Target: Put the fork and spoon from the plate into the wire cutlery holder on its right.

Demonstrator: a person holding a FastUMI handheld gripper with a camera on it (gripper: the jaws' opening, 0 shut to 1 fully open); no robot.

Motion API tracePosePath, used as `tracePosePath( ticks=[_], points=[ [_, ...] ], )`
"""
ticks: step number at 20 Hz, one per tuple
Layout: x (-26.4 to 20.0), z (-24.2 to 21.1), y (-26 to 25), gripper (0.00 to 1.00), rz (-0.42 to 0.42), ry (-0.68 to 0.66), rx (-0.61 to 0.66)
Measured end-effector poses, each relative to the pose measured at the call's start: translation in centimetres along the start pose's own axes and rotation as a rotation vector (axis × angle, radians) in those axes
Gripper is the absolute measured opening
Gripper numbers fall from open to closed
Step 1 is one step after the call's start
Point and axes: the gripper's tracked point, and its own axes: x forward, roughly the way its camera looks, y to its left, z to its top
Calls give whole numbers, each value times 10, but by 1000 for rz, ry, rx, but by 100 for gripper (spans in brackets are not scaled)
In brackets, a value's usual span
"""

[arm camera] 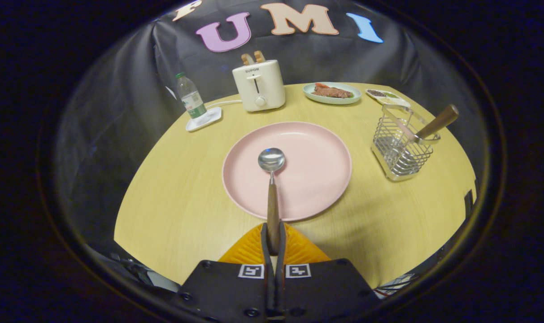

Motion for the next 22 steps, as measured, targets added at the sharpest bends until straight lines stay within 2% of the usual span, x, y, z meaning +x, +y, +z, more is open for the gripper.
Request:
tracePosePath(
  ticks=[13, 17, 22],
  points=[
    [-51, 57, -13, 4, 71, -29, 15],
    [-78, 92, -31, 3, 69, -53, 16],
    [-113, 126, -82, 3, 20, -44, 49]
  ],
)
